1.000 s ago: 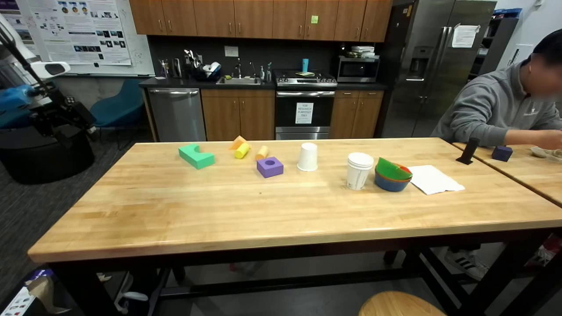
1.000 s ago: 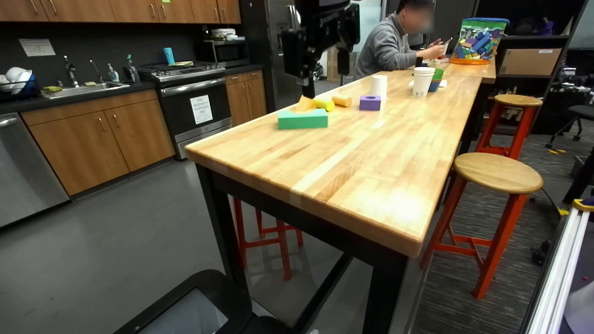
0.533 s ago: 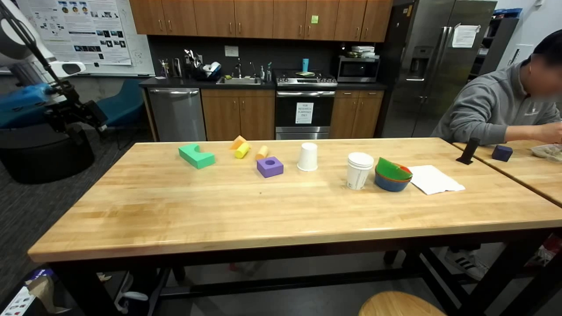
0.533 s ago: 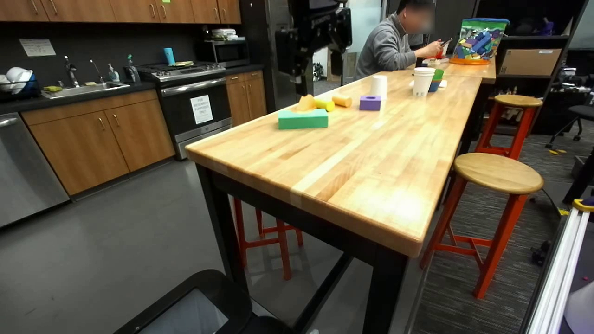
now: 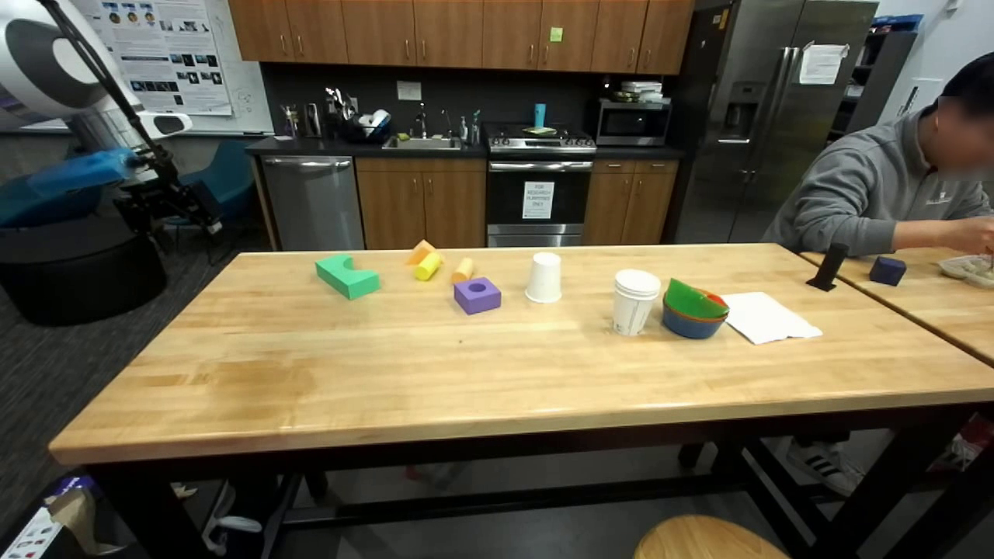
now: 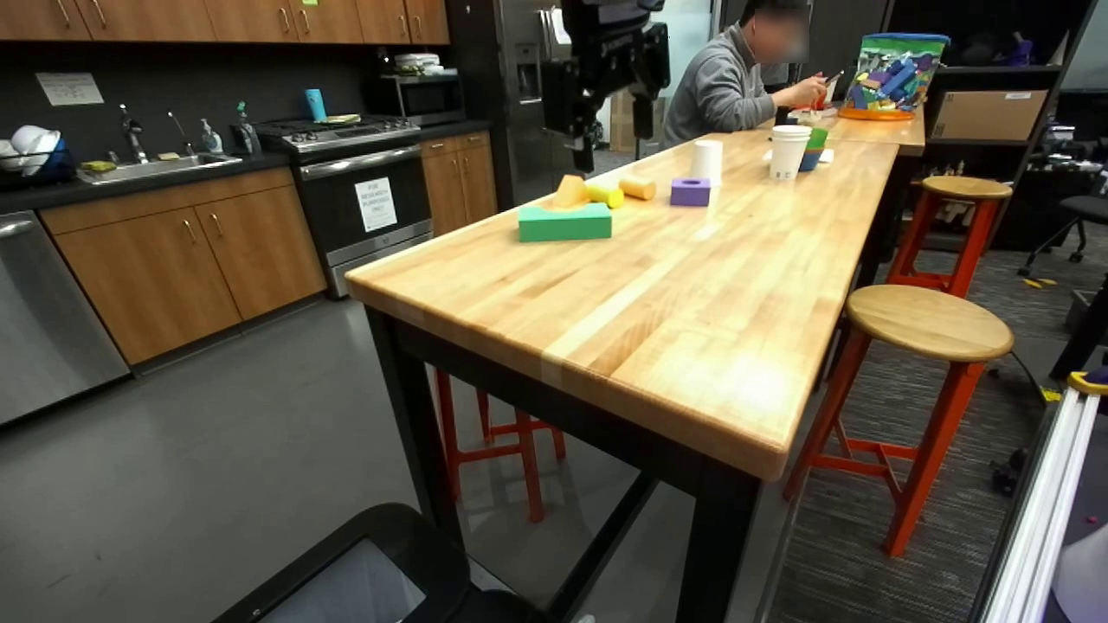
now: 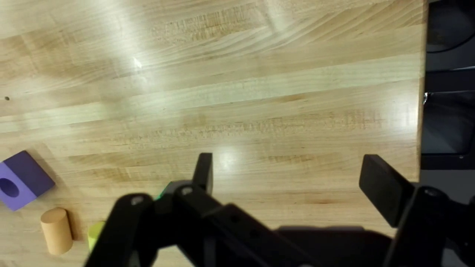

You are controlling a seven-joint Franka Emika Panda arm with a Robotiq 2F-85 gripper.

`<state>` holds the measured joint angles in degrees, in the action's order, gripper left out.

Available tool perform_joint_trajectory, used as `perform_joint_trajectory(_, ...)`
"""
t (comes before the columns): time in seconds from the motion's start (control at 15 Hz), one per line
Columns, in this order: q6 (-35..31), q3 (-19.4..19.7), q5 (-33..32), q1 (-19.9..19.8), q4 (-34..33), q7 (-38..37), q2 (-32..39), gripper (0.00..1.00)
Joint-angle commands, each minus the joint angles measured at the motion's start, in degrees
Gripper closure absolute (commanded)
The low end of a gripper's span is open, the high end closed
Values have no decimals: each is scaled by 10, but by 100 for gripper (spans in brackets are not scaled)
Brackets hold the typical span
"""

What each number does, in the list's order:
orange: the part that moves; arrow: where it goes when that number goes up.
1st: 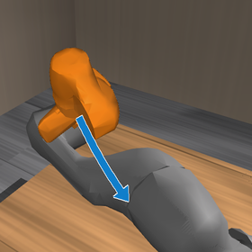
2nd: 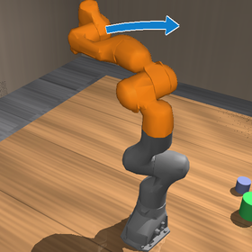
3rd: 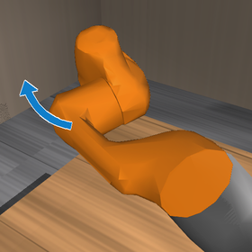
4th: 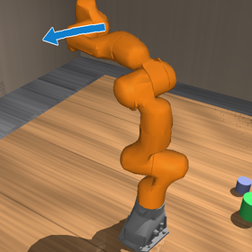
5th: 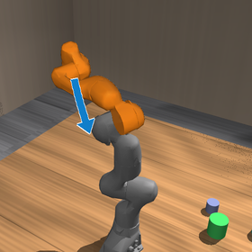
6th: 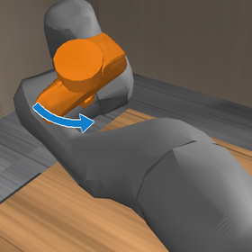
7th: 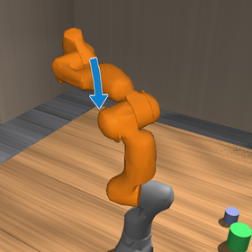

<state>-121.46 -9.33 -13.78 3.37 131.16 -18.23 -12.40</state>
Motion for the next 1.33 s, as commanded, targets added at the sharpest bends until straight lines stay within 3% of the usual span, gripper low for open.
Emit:
perform_joint_trajectory(0.0, 16, 9, -7, -2, -20, 24, 11, 0)
perform_joint_trajectory(0.8, 52, 29, 3, -1, -110, 46, 72, 0)
perform_joint_trajectory(1.27, 90, 23, -6, 6, -163, 29, 70, 0)
